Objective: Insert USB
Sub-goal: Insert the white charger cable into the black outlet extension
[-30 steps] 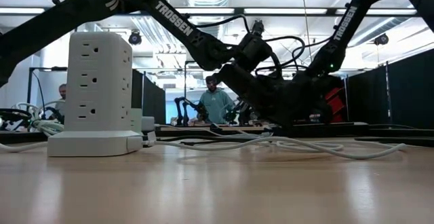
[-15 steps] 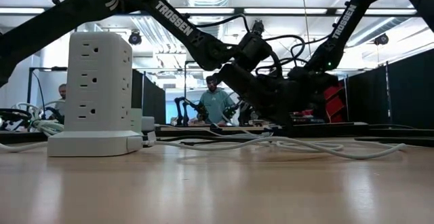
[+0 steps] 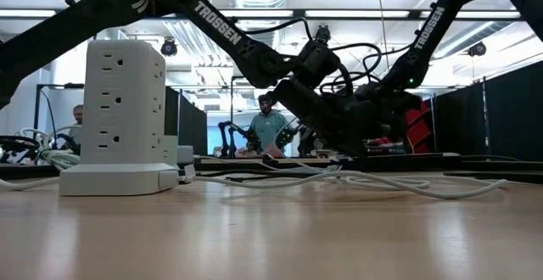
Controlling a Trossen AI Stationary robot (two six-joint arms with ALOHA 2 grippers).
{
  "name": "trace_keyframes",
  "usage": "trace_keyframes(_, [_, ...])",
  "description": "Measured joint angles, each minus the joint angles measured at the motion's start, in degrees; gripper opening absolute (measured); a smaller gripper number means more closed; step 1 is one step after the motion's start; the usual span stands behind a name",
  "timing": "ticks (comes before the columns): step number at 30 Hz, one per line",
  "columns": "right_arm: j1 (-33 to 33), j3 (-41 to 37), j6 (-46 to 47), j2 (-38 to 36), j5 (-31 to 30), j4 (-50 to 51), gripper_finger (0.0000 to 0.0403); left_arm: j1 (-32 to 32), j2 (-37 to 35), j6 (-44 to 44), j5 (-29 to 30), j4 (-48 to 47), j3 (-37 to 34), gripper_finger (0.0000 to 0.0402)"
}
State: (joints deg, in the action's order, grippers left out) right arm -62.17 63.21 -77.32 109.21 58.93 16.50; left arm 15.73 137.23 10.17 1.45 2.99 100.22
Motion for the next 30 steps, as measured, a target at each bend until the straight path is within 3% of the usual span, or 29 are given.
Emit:
trace_keyframes(4, [0.0,1.38,7.19,-0.77,-0.04,3.01,0.0,-0.02,-0.5,-1.05,-0.63,-0.33,0.0,0.0023])
trace_keyframes(10, [1.3,2.54,8.51,-6.37,0.45,15.71,0.0,-0.04,-6.83,-7.14,-0.65,-4.77,0.0,0.0023])
trace_keyframes(13, [3.61,1.8,14.34,-13.05,0.08,21.62,0.0,-0.07,-11.9,-10.98,-0.66,-7.48,-0.56,0.0023])
trace_keyframes(17, [6.89,1.15,25.53,-20.2,-0.05,21.55,0.0,0.07,-18.05,-14.02,-0.63,-8.03,-0.42,0.0023])
trace_keyframes(20, [8.73,1.19,28.73,-25.76,-1.24,21.0,0.0,0.17,-21.85,-16.82,-0.8,-11.11,-0.55,0.0023])
trace_keyframes(25, [9.29,1.15,42.67,-32.56,-8.54,20.45,0.0,0.22,-28.19,-18.53,-11.62,-13.22,-0.7,0.0023])
trace_keyframes(28, [9.42,1.24,52.32,-36.32,-9.46,20.45,0.0,0.17,-31.0,-18.59,-12.51,-16.39,-0.57,0.0023])
trace_keyframes(30, [9.55,1.12,54.3,-37.89,-14.28,20.96,0.0,0.55,-31.97,-19.31,-10.91,-18.39,-0.57,0.0023])
